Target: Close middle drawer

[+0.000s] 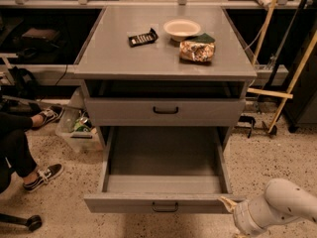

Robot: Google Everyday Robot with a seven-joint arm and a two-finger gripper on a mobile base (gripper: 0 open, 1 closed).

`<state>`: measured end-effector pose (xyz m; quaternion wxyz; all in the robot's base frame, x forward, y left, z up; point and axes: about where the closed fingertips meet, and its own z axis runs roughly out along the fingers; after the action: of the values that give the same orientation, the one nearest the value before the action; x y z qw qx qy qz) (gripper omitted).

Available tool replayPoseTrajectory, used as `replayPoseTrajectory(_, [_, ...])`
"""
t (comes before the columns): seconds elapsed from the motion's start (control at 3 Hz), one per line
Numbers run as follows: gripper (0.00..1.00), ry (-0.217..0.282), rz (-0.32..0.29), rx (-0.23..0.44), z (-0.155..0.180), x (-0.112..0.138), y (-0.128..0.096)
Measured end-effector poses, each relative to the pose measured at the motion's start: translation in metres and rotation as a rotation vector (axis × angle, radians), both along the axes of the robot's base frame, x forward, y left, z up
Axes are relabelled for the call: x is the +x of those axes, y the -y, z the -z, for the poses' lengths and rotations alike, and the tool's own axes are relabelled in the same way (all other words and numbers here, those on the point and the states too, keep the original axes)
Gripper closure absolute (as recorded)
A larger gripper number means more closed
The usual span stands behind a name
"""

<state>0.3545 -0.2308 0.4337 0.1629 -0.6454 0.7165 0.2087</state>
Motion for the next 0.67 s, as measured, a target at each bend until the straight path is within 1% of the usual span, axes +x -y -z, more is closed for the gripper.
replayPoseTrajectory(0.33, [0.00, 0.043, 0.034, 0.082, -0.006, -0.001, 0.010])
replayPoseTrajectory(0.67, [0.00, 0.057, 0.018, 0.157, 0.005, -0.038, 0.037])
